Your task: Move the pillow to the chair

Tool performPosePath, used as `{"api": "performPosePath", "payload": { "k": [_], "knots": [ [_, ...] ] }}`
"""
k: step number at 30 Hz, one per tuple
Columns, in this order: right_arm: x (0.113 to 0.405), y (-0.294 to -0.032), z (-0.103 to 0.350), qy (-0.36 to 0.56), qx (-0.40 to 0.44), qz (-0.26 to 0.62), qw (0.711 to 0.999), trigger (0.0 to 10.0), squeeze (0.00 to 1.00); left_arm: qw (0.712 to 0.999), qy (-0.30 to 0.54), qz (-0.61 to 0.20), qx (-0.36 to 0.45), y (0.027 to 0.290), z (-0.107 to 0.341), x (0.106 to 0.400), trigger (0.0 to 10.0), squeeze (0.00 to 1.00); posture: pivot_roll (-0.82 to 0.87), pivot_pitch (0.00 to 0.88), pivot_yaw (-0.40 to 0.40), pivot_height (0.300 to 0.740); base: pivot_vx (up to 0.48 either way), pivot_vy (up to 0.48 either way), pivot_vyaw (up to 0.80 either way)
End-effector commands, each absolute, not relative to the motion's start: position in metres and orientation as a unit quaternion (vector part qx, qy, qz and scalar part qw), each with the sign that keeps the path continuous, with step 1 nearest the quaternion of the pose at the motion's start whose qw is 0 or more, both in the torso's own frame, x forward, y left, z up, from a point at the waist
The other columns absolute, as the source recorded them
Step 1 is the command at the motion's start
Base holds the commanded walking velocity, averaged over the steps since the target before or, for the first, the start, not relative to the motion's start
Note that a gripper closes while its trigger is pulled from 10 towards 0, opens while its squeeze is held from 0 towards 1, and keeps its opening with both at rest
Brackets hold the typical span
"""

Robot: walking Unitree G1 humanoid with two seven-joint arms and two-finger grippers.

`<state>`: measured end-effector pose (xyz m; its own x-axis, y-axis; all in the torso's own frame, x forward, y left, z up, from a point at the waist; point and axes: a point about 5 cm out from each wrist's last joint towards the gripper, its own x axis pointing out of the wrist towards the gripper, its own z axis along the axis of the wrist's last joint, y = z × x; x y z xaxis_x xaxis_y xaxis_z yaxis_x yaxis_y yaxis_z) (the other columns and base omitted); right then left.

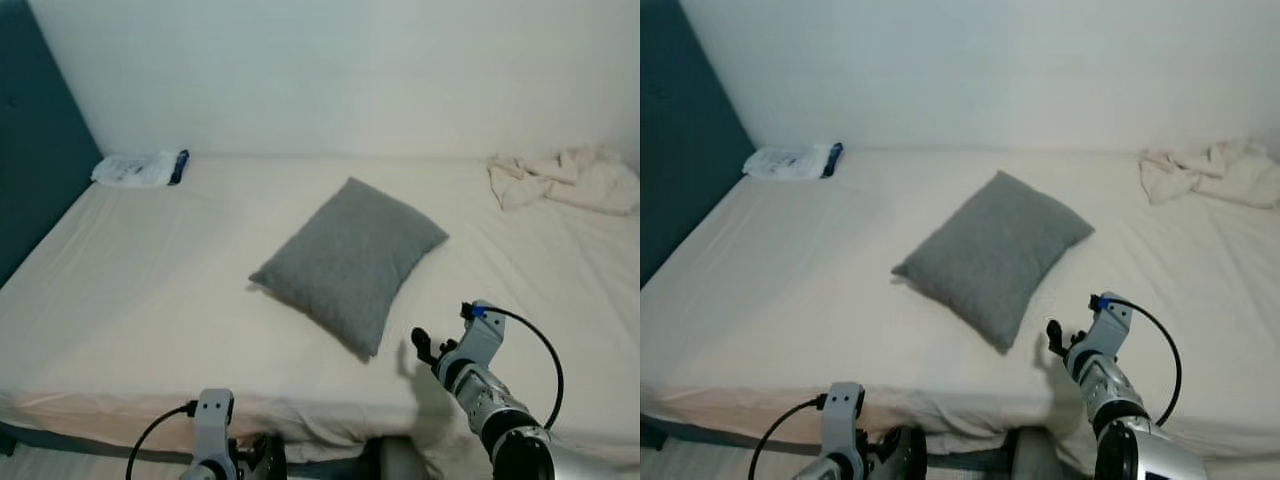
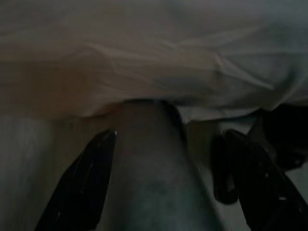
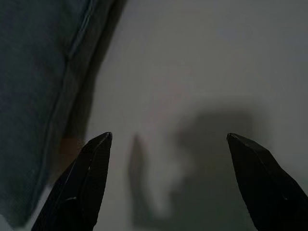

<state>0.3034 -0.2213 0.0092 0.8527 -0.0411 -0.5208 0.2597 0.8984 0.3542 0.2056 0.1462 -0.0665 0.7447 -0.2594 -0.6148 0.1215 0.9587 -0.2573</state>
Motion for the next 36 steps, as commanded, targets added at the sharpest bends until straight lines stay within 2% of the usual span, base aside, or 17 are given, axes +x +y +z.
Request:
{"api": "performPosePath", "payload": {
  "k": [1,13,18,20,21,22,27,31,32,33,34,36],
  "knots": [
    [0.308,-0.213,0.012,0.251,0.203,-0.06,0.944,10.0,0.0,0.917,0.372,-0.108,-0.097,0.147,-0.075,0.191,10.0,0.0,-0.07,0.102,0.009,0.575,0.0,0.0,0.0],
    [0.319,-0.207,0.025,0.213,0.203,-0.032,0.955,10.0,0.0,0.915,0.376,-0.116,-0.095,0.146,-0.078,0.185,10.0,0.0,-0.06,0.12,0.015,0.575,0.0,0.0,0.0],
    [0.33,-0.214,0.043,0.152,0.228,-0.035,0.961,10.0,0.0,0.914,0.377,-0.122,-0.092,0.146,-0.079,0.182,10.0,0.0,-0.04,0.15,0.034,0.575,0.0,0.0,0.0],
    [0.337,-0.22,0.056,0.11,0.261,-0.032,0.958,10.0,0.7,0.913,0.376,-0.129,-0.088,0.147,-0.08,0.179,10.0,0.0,-0.03,0.167,0.047,0.575,0.0,0.0,0.0],
    [0.338,-0.22,0.058,0.103,0.268,-0.031,0.957,10.0,0.7,0.913,0.376,-0.13,-0.087,0.147,-0.08,0.178,10.0,0.0,-0.02,0.172,0.052,0.575,0.0,0.0,0.0],
    [0.341,-0.225,0.065,0.077,0.295,-0.032,0.952,10.0,1.0,0.914,0.374,-0.135,-0.085,0.148,-0.08,0.175,10.0,0.0,-0.01,0.191,0.067,0.575,0.0,0.0,0.0],
    [0.344,-0.236,0.076,0.04,0.337,-0.052,0.939,10.0,1.0,0.915,0.369,-0.147,-0.077,0.155,-0.082,0.166,10.0,0.0,0.03,0.249,0.108,0.575,0.0,0.0,0.0],
    [0.342,-0.239,0.071,0.058,0.333,-0.075,0.938,10.0,1.0,0.914,0.368,-0.158,-0.065,0.16,-0.082,0.16,10.0,0.0,0.05,0.28,0.135,0.575,0.0,0.0,0.0],
    [0.34,-0.238,0.066,0.074,0.326,-0.086,0.938,10.0,0.97,0.915,0.364,-0.159,-0.062,0.164,-0.082,0.158,10.0,0.0,0.06,0.292,0.143,0.575,0.0,0.0,0.0],
    [0.339,-0.237,0.064,0.081,0.323,-0.088,0.939,10.0,0.04,0.917,0.362,-0.159,-0.061,0.166,-0.082,0.157,10.0,0.0,0.07,0.298,0.148,0.575,0.0,0.0,0.0],
    [0.339,-0.236,0.063,0.083,0.324,-0.089,0.938,10.0,0.0,0.917,0.36,-0.158,-0.06,0.169,-0.082,0.156,10.0,0.0,0.07,0.303,0.149,0.575,0.0,0.0,0.0],
    [0.338,-0.234,0.06,0.09,0.326,-0.088,0.937,10.0,0.0,0.919,0.357,-0.156,-0.059,0.172,-0.081,0.156,10.0,0.0,0.08,0.311,0.154,0.575,0.0,0.0,0.0]
  ]
}}
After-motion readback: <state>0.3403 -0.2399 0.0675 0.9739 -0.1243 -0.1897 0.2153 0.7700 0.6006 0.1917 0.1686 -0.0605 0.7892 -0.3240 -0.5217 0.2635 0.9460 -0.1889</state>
